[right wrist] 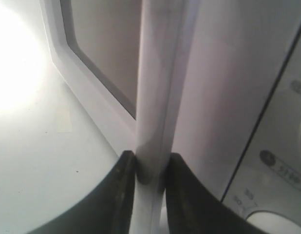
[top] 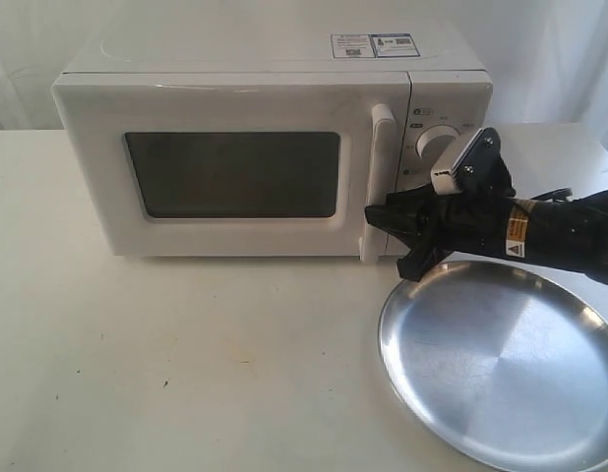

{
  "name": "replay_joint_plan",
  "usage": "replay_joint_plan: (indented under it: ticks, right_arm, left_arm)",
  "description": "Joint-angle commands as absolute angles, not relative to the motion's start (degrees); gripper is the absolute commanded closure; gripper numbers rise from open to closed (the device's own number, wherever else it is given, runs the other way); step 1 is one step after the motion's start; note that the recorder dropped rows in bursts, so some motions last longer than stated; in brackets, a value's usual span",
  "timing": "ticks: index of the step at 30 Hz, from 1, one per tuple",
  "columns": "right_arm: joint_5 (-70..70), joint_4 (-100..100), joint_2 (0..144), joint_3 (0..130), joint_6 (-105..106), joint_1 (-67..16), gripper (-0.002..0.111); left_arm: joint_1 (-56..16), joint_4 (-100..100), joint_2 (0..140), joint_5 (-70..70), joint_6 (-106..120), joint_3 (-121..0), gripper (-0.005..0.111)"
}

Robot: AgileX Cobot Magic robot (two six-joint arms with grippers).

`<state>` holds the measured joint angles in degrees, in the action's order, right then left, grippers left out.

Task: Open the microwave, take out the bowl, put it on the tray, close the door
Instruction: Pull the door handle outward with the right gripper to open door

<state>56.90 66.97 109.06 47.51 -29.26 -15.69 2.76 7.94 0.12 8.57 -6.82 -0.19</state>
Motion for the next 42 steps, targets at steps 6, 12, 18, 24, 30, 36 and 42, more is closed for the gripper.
replay_joint_plan:
  ticks: [6,12,18,24,30,36,42]
  right_arm:
    - [69.96,89.47,107.79,47.31,-27.28,-26.25,0.108]
    - [69.96,93.98,100.75,47.23,-30.89,-26.61,0.108]
    - [69.96,94.53,98.43,47.23,-32.13,-26.26,0.108]
    - [69.96,94.53,98.43,47.23,-34.8,-26.27,0.108]
    - [69.96,94.67,98.43,47.23,-37.49,-26.27,0.108]
    - [69.96,93.65,98.43,47.23,-38.87,-26.27,0.108]
    - [69.96,92.8,98.39,47.23,-42.75,-26.27,0.071]
  left_arm:
    - [2.71,7.73,0.0,8.51,-7.15,0.0,0.107]
    - [2.71,7.73,0.0,8.51,-7.15,0.0,0.107]
    - [2.71,7.73,0.0,8.51,-7.15,0.0,0.107]
    - [2.71,7.73,0.0,8.51,-7.15,0.0,0.107]
    - [2.71,7.73,0.0,8.51,-7.15,0.0,0.107]
    - [2.71,7.73,0.0,8.51,-7.15,0.0,0.107]
    - [2.71,7.73,0.0,8.51,-7.15,0.0,0.107]
